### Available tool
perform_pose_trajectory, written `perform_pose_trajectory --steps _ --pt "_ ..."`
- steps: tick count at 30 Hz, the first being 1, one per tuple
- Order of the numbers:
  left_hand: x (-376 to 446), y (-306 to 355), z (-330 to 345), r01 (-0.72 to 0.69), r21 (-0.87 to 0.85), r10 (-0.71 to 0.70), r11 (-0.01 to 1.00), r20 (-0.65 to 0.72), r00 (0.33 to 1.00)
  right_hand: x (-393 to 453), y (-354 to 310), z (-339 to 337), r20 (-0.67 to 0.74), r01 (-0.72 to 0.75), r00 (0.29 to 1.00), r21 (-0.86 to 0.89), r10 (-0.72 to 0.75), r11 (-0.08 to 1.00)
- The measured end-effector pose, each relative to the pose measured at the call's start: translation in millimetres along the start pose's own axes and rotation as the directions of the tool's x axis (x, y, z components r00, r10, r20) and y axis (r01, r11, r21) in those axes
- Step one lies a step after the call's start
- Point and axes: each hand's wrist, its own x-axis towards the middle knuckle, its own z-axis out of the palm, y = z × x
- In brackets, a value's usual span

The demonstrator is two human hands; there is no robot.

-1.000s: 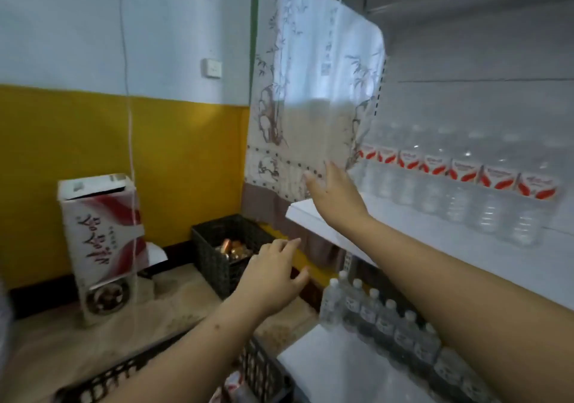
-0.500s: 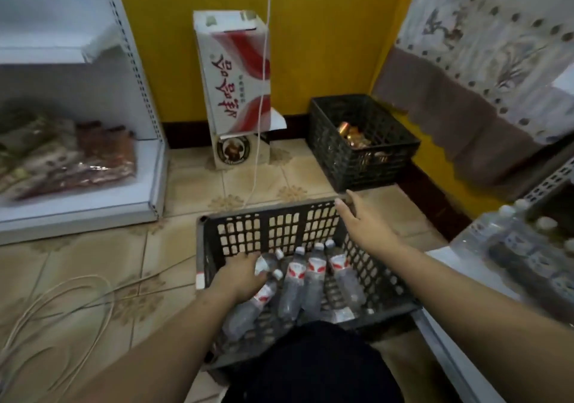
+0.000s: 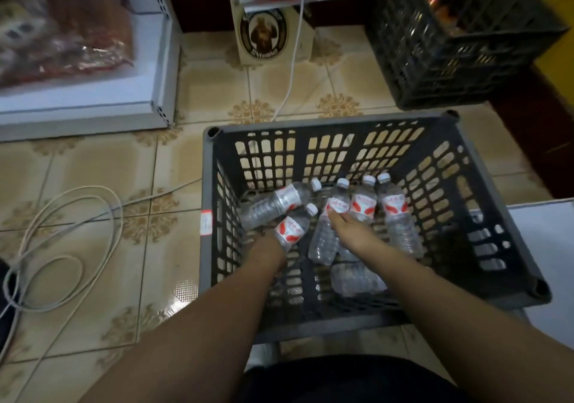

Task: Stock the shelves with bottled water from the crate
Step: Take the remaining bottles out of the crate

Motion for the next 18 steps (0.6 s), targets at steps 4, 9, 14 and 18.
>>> perform_pose_trajectory --steps 4,9,14,18 --pt "24.1 3.1 9.2 0.048 -0.039 -0.047 0.998 0.023 0.999 26.5 14.5 19.5 0.048 -0.142 0.99 0.22 0.135 0.965" --pt "30.8 -2.5 13.7 0.089 -0.197 -0.08 0.976 0.052 0.995 39.3 28.8 26.4 0.157 -0.216 0.972 0.306 0.175 0.927" --pt "-0.8 18.6 -7.4 0.181 -0.519 -0.001 0.835 0.328 0.945 33.0 28.3 23.2 0.172 -0.246 0.966 0.409 0.191 0.879" --pt "-33.9 20.6 -17.1 -0.009 -0.611 0.167 0.791 0.201 0.965 13.8 12.4 17.2 0.189 -0.208 0.975 0.575 0.119 0.791"
